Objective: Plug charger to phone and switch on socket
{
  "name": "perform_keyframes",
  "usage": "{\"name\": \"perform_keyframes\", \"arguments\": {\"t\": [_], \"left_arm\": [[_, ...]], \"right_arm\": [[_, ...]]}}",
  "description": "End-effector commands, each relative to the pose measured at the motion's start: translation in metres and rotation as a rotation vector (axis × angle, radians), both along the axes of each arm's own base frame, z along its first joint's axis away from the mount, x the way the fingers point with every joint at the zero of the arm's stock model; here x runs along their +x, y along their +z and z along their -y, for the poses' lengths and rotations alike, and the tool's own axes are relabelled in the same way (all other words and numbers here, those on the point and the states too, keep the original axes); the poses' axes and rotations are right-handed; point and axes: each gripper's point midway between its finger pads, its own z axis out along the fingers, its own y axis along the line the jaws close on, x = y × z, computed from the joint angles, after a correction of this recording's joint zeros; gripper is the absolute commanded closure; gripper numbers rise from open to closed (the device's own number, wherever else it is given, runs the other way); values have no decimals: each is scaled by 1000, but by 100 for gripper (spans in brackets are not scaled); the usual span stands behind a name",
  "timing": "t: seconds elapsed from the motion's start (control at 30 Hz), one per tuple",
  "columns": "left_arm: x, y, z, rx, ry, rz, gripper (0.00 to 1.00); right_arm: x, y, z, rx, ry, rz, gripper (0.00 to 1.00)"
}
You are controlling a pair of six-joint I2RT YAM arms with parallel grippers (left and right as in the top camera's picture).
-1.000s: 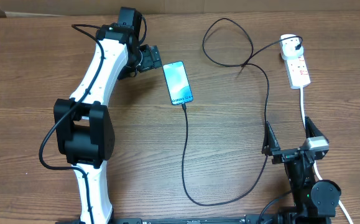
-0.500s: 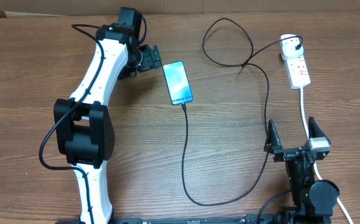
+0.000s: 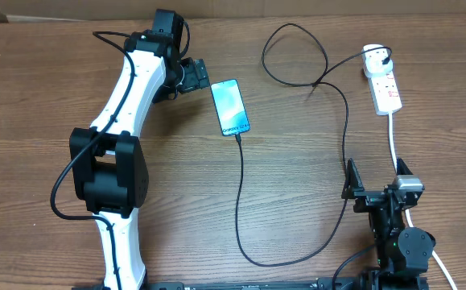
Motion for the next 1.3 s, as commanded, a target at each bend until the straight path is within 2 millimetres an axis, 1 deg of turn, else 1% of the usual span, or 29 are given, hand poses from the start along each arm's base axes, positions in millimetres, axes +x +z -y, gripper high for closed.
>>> {"name": "perform_keyframes", "arguments": {"t": [0.0, 0.1, 0.17, 1.27], "left_arm": [[4, 15, -3, -17, 21, 31, 0], [4, 15, -3, -16, 21, 31, 0], [4, 15, -3, -16, 21, 31, 0], [4, 15, -3, -15, 21, 30, 0]], "right_arm": [[0, -3, 8, 6, -38, 0, 0], [-1, -4, 16, 60, -83, -2, 0], [-1, -4, 18, 63, -91, -3, 0], [-1, -3, 18, 62, -90, 1, 0]]}}
